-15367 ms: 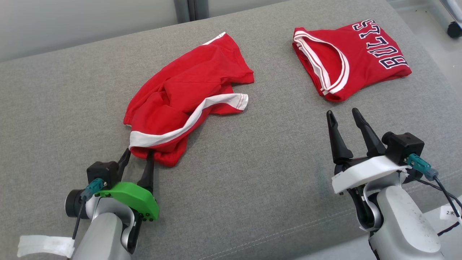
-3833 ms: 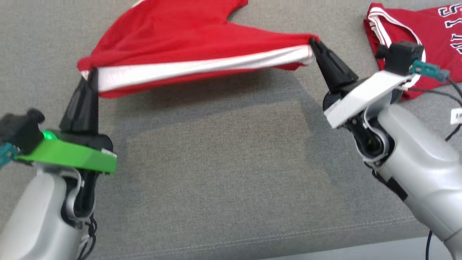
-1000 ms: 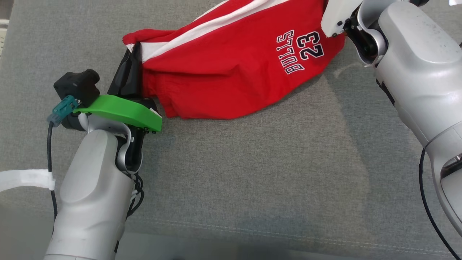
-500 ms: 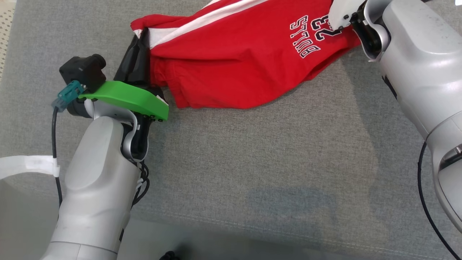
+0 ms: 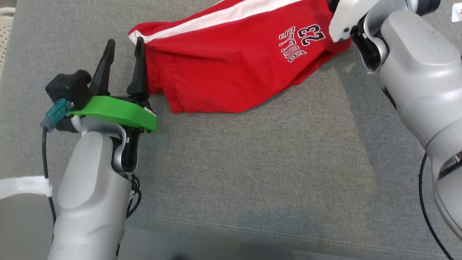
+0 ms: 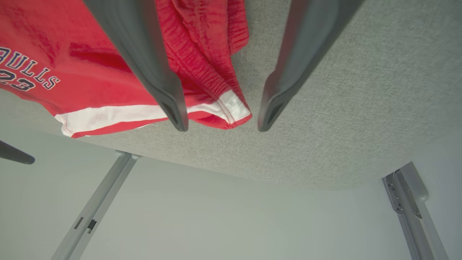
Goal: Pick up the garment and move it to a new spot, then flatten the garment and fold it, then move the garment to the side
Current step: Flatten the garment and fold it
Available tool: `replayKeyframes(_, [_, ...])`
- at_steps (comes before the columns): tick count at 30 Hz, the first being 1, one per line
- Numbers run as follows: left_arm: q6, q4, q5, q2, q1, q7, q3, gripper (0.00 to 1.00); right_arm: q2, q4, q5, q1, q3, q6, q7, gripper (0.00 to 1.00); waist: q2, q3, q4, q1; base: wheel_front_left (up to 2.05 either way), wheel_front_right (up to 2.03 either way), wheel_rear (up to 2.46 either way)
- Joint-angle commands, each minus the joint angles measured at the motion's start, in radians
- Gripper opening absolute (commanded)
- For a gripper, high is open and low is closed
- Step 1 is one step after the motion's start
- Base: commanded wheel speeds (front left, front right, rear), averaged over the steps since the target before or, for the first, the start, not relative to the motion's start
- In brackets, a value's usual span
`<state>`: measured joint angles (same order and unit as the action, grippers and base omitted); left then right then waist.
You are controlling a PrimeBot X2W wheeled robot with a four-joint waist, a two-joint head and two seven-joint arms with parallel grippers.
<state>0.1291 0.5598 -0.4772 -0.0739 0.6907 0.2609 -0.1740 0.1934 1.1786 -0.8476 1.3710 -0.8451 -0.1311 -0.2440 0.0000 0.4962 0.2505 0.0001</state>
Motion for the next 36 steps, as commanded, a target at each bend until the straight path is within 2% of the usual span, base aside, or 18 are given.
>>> replayKeyframes(1, [0.002,-0.006,0.01,0.0,-0.014,0.004,0.006,1.0,0.005,-0.004,-0.005,-0.019,-0.002,0.001,-0.006,1.0,0.0,-0.015,-0.011,-0.0001,0.0,0.0,0.0])
replayKeyframes(10, [0.002,-0.206,0.156,0.015,-0.184,0.004,0.122,1.0,0.021,0.004,-0.068,-0.114,-0.024,0.001,-0.001,1.0,0.0,-0.083,-0.034,-0.0001,0.0,0.0,0.0])
replayKeyframes(16, [-0.009,-0.319,0.222,0.022,-0.293,0.004,0.157,1.0,0.018,0.024,-0.112,-0.172,-0.034,0.001,0.027,1.0,0.0,-0.122,-0.028,-0.0001,0.0,0.0,0.0])
replayKeyframes(25, [-0.052,-0.399,0.171,0.023,-0.365,0.004,0.108,1.0,0.026,0.058,-0.153,-0.21,-0.038,0.001,0.06,1.0,0.0,-0.127,0.011,-0.0001,0.0,0.0,0.0])
replayKeyframes(36, [-0.077,-0.418,0.165,0.023,-0.362,0.004,0.087,1.0,0.008,0.084,-0.168,-0.242,-0.067,0.001,0.153,1.0,0.0,-0.118,0.021,-0.0001,0.0,0.0,0.0])
